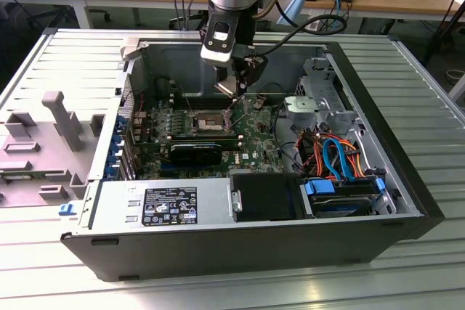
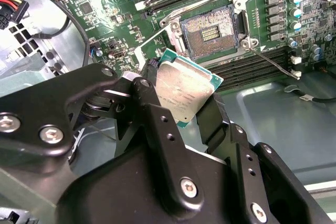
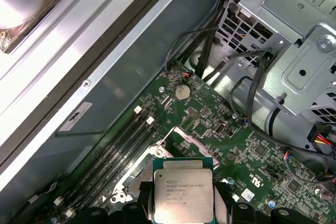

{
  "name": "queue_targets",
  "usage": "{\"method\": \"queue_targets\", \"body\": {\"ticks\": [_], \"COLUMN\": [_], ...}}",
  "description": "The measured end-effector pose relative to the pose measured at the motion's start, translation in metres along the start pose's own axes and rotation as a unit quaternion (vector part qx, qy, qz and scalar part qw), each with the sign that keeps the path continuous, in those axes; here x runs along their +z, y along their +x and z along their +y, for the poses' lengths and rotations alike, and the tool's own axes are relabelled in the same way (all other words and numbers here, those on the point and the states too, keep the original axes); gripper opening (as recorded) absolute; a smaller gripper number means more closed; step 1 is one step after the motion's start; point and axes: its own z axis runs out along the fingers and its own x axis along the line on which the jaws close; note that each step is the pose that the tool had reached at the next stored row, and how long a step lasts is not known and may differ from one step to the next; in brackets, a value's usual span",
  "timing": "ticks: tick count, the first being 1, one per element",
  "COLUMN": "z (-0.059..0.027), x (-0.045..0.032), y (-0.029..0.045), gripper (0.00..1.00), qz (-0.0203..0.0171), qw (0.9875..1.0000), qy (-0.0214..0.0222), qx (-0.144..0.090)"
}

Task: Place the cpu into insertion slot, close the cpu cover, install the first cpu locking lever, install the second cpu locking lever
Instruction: 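Place the cpu into insertion slot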

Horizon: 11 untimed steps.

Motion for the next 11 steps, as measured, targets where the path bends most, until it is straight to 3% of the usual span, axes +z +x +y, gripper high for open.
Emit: {"method": "queue_targets", "body": {"ticks": [11], "z": [0.0000], "x": [0.0000], "y": [0.0000], "gripper": [0.54], "qz": [-0.0005], "qw": [1.0000], "qy": [-0.0001], "qx": [0.005]}}
